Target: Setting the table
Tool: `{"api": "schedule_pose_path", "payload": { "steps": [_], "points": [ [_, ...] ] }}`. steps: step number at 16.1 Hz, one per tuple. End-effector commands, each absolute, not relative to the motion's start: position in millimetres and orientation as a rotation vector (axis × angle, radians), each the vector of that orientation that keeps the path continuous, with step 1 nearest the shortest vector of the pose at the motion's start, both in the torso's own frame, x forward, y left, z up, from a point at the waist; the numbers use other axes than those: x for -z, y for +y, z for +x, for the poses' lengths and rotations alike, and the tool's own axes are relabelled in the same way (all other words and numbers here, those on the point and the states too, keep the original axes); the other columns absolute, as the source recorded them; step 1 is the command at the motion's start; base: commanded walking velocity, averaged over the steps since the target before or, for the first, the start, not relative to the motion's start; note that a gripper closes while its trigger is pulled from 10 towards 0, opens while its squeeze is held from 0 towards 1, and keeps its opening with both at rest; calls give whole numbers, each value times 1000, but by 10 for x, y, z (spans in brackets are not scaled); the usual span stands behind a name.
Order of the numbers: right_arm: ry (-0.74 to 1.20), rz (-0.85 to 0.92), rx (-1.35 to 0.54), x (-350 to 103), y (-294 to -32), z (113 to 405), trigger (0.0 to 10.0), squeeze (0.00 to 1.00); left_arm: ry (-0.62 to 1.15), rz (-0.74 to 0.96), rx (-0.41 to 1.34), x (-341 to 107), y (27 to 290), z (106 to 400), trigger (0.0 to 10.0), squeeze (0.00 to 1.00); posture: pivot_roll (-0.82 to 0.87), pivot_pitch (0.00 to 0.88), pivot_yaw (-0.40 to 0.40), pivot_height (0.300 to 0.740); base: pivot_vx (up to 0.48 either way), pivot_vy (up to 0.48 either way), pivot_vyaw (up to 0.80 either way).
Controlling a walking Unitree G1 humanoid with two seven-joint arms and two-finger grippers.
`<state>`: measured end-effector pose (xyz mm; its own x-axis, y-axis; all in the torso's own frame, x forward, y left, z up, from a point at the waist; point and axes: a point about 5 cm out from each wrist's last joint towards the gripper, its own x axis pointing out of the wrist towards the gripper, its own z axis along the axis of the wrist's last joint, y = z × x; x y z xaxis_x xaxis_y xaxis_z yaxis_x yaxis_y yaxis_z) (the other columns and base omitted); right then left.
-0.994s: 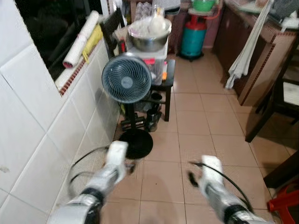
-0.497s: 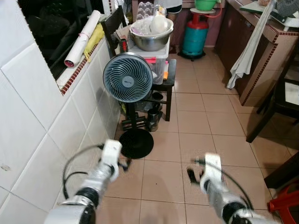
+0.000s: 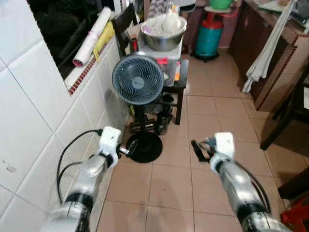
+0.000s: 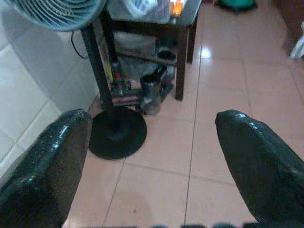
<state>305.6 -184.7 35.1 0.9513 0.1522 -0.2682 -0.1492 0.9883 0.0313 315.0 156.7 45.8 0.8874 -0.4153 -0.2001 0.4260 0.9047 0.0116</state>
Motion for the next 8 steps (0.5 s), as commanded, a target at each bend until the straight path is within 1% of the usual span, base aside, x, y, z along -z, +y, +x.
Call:
{"api": "schedule_pose_path", "payload": {
  "steps": [1,3,5,6,8],
  "points": [
    [216,-6,-181,-480,-1813,3036,10000,0,121,54,448,-531,1562,3088,10000,0,-47,0,19,740,0,0,0],
    [169,13,-222,-523,-1717,2857,10000,0,51,78,419,-546,1516,2889,10000,0,-35,0,14,740,0,0,0],
    [145,108,-216,-565,-1586,2776,10000,0,15,106,428,-565,1479,2793,10000,0,-4,2,12,740,0,0,0],
    [126,125,-207,-622,-1551,2717,10000,0,-6,108,418,-633,1464,2737,10000,0,14,42,-11,740,0,0,0],
    [146,99,-163,-581,-1560,2613,10000,0,-2,105,385,-673,1442,2588,10000,0,17,47,-27,740,0,0,0]
  ]
}}
